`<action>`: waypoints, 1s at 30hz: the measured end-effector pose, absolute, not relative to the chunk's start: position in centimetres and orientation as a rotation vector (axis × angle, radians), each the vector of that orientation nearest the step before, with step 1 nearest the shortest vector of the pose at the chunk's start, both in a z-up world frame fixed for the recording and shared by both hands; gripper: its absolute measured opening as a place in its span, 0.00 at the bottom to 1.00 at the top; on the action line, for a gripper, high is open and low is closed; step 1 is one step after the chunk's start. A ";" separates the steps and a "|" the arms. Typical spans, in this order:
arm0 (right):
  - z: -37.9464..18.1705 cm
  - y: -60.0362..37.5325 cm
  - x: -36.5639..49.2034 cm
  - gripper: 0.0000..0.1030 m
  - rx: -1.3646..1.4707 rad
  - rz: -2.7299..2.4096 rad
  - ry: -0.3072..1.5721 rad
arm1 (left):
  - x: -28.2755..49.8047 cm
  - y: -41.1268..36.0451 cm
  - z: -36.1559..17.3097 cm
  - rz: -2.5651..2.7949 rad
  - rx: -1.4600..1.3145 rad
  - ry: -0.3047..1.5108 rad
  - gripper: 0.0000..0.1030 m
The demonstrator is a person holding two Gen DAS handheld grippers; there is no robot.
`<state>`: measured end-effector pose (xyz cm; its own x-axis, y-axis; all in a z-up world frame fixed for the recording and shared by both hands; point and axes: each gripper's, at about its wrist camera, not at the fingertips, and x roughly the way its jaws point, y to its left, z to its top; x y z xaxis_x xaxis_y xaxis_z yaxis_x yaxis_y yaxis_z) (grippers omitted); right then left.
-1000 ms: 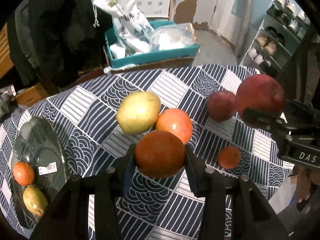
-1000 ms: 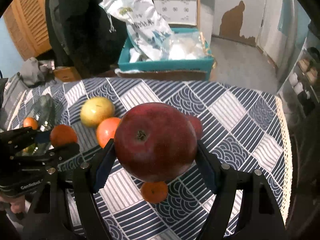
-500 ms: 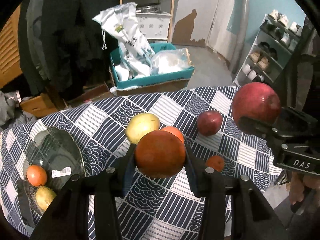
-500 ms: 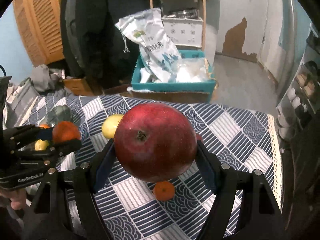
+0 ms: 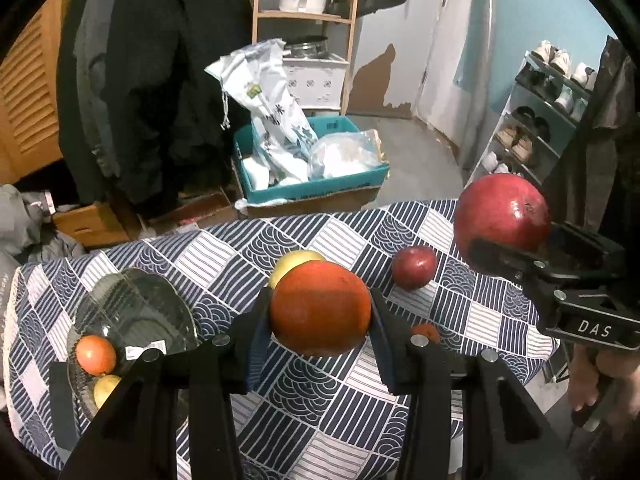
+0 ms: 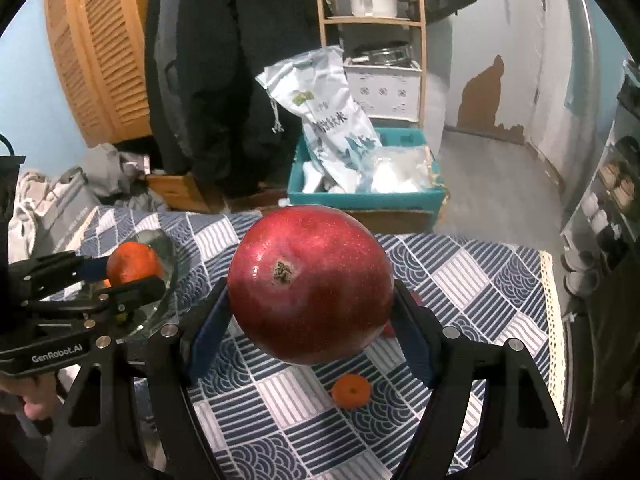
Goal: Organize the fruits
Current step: 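Carry the apple and tangerine to the glass bowl with the right and left grippers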
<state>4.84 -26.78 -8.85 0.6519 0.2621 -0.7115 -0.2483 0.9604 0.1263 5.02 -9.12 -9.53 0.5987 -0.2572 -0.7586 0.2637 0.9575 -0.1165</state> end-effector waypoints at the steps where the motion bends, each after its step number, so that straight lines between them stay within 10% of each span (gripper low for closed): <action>1: -8.7 -26.6 4.8 0.74 0.020 0.296 0.804 | 4.9 -9.0 -9.3 -0.302 0.007 0.874 0.45; 30: -5.9 -18.9 5.7 0.74 -0.018 0.432 0.754 | 3.5 -1.2 -7.3 -0.179 -0.061 0.804 0.45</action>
<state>5.72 -18.87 -5.89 0.6453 0.3734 -0.6664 -0.3860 0.9122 0.1374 3.48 -1.22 -7.30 0.6793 -0.1827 -0.7108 0.1365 0.9831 -0.1222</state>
